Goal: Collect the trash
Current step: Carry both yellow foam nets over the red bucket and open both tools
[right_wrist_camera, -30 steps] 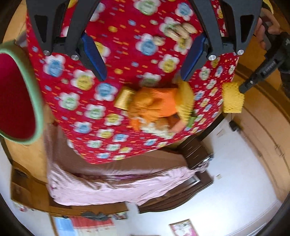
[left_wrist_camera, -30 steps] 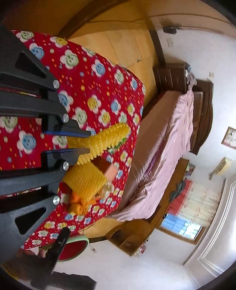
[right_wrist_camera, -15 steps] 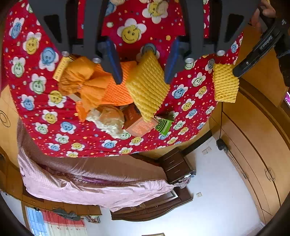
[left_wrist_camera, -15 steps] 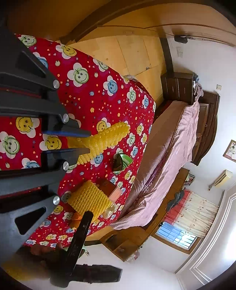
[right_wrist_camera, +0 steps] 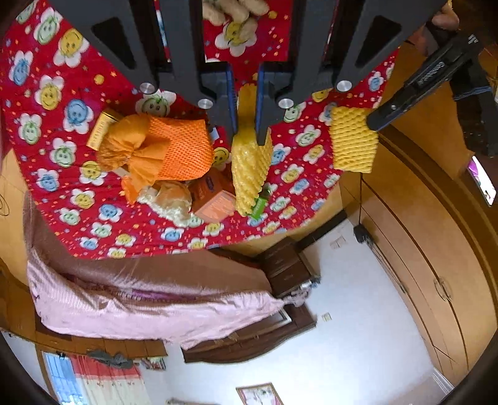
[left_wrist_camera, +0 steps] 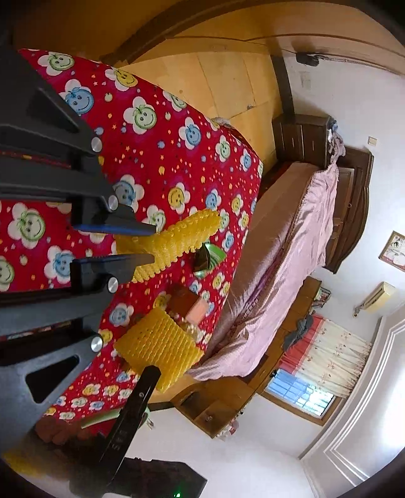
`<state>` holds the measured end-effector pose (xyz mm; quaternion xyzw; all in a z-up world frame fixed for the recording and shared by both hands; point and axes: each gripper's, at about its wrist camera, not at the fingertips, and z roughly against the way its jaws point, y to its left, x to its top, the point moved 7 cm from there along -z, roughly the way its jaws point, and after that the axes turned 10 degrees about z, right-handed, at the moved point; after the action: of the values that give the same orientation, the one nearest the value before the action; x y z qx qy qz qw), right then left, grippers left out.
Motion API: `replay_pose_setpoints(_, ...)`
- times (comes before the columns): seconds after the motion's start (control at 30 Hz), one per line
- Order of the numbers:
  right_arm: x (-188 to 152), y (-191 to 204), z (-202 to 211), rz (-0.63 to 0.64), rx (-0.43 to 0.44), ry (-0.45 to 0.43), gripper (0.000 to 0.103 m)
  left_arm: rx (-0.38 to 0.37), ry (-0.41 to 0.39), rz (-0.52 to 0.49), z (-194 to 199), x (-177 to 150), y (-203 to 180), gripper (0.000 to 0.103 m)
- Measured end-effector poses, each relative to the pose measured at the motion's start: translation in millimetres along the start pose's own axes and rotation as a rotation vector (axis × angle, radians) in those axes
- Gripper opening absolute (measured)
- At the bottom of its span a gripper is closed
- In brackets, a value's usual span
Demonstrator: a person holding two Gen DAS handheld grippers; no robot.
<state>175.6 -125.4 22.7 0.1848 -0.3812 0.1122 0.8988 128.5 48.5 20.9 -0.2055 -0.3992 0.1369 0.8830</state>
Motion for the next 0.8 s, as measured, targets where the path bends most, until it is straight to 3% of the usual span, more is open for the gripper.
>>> replay_pose_setpoints(0.33, -8, -10, 72, -0.057, -0.048, -0.124, 0.012, -0.077, -0.007, -0.055, 27, -9, -44, 0.010)
replay_pose_setpoints(0.8, -34, -61, 169, -0.171, -0.159, -0.268, 0.012, -0.237, 0.083, -0.139, 42, -36, -128, 0.010)
